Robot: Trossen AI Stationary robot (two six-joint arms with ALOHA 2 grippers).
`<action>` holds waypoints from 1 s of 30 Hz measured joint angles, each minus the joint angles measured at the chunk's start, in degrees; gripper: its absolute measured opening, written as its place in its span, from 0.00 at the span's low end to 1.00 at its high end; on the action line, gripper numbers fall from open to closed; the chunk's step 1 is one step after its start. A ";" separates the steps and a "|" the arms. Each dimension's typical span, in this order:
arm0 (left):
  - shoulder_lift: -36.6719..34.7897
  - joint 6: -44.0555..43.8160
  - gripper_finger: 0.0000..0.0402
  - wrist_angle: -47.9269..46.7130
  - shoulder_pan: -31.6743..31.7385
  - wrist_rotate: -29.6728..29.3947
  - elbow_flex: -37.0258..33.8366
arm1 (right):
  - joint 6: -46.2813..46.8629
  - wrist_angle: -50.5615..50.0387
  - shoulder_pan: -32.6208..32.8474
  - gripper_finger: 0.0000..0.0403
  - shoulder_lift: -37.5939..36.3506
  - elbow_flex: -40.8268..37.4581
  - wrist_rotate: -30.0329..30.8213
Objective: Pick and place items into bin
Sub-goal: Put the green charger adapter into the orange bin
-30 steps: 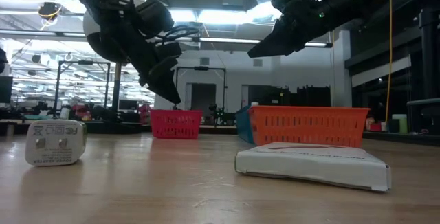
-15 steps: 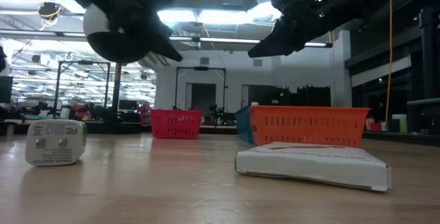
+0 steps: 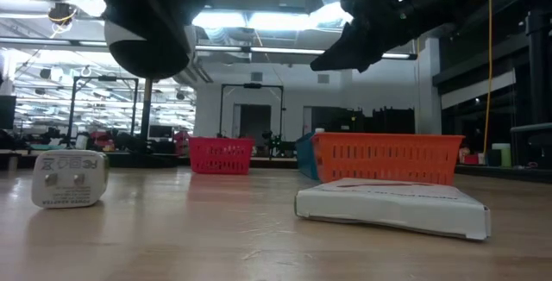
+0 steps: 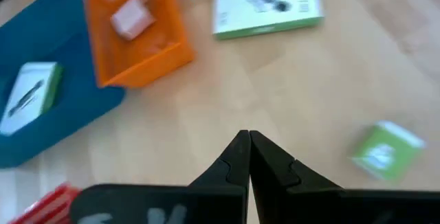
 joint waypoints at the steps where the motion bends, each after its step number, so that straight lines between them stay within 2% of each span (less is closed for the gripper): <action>1: 1.46 0.38 0.00 -1.67 -0.92 0.21 2.11 | 1.07 0.01 0.00 0.02 0.00 0.00 0.02; 7: 9.04 0.32 0.01 -13.86 -4.83 -0.25 13.26 | 2.80 -0.01 0.00 0.02 -0.01 0.00 0.02; 19: 20.15 0.22 0.01 -24.69 -9.70 1.31 27.77 | 2.87 0.04 0.00 0.02 0.00 -0.10 -0.02; 24: 21.47 0.04 0.03 -26.75 -11.57 1.36 29.77 | 5.64 -0.10 0.01 0.02 0.02 -1.56 -0.04; 30: 21.61 -8.03 0.14 -26.80 -12.36 1.01 29.27 | 8.81 1.52 0.15 0.02 0.02 -5.28 -0.04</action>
